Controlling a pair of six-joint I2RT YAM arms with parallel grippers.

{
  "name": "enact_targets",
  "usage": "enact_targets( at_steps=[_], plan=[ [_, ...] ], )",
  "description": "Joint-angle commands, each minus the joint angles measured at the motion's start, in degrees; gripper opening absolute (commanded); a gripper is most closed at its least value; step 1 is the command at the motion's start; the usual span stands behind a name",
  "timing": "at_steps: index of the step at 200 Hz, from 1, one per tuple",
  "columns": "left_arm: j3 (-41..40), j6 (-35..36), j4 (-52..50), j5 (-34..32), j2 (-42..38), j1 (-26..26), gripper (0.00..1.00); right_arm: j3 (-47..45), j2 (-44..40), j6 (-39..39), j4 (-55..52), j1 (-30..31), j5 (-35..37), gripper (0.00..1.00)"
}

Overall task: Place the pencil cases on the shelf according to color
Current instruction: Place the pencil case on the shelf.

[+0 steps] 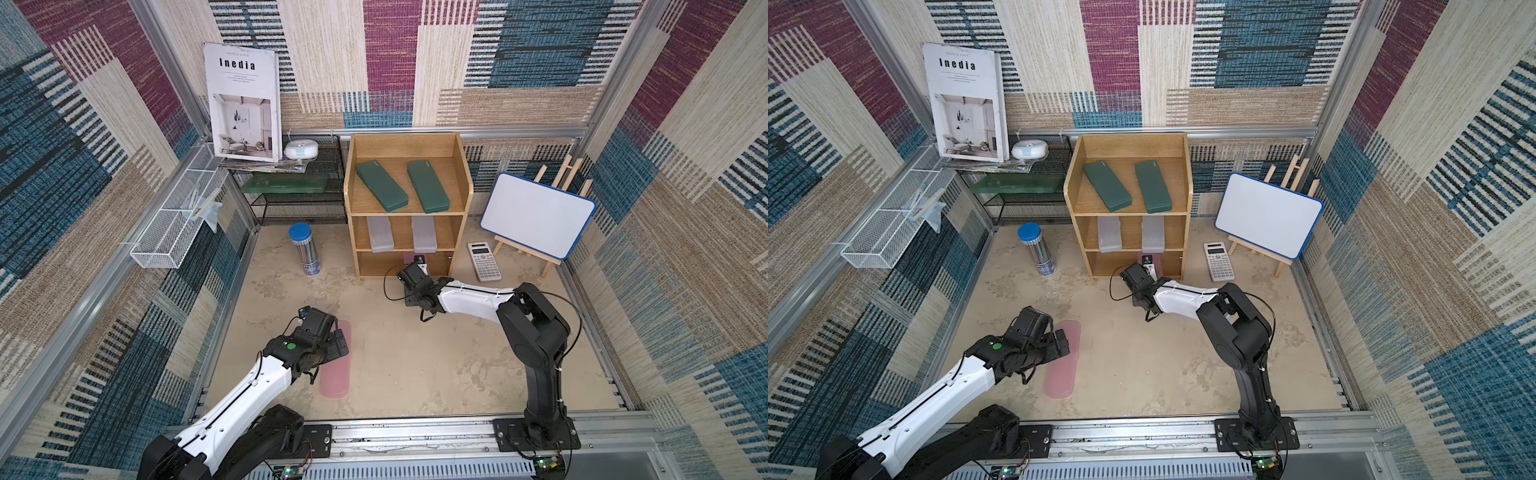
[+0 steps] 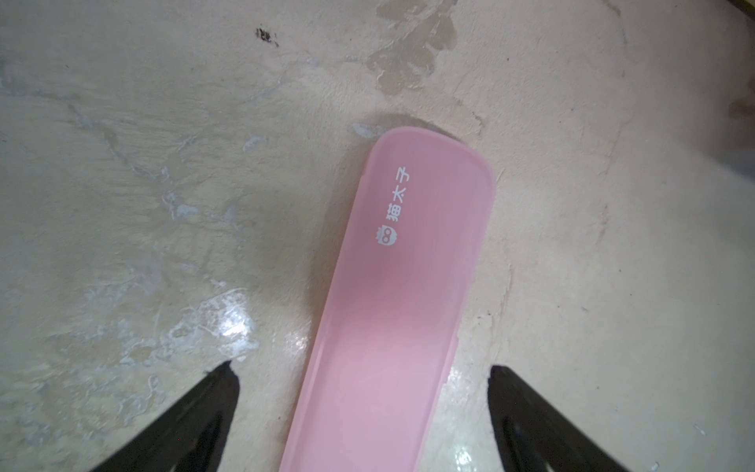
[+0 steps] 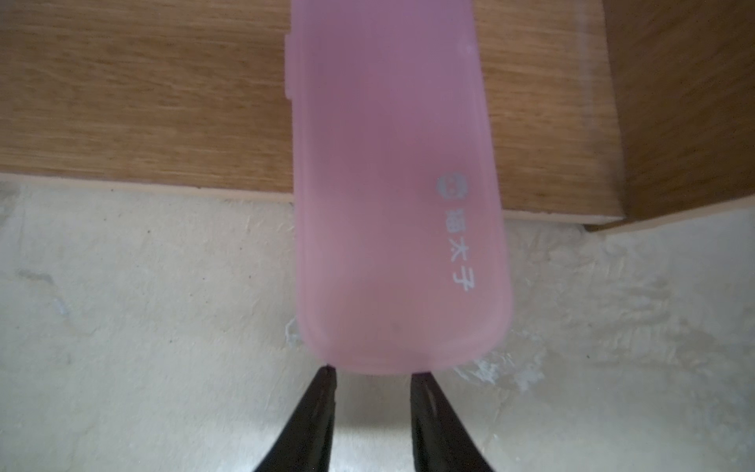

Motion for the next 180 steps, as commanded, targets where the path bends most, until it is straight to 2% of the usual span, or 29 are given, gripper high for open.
enact_targets(
  at_steps=[1,30,67,139,180],
  plan=[
    [-0.05,-0.12,0.75,0.95,0.47,0.11,0.99,1.26,1.11,-1.4,0.24,-0.76,0.68,0.36],
    [-0.75,-0.55,0.88,2.05,1.2,0.08,0.99,1.82,1.26,-2.12,0.93,-1.03,0.81,0.35],
    [-2.53,-3.64,1.22,3.55,1.14,0.08,0.99,-1.82,-3.06,-2.3,3.39,-0.73,-2.15,0.37],
    [-3.61,-2.98,1.88,6.77,2.83,-0.24,0.99,-8.99,-11.96,0.61,1.6,6.33,-2.45,0.53],
    [-4.42,-4.95,1.94,6.22,3.51,-3.71,0.99,-14.83,-17.62,4.68,-1.02,11.18,-0.86,0.65]
  ],
)
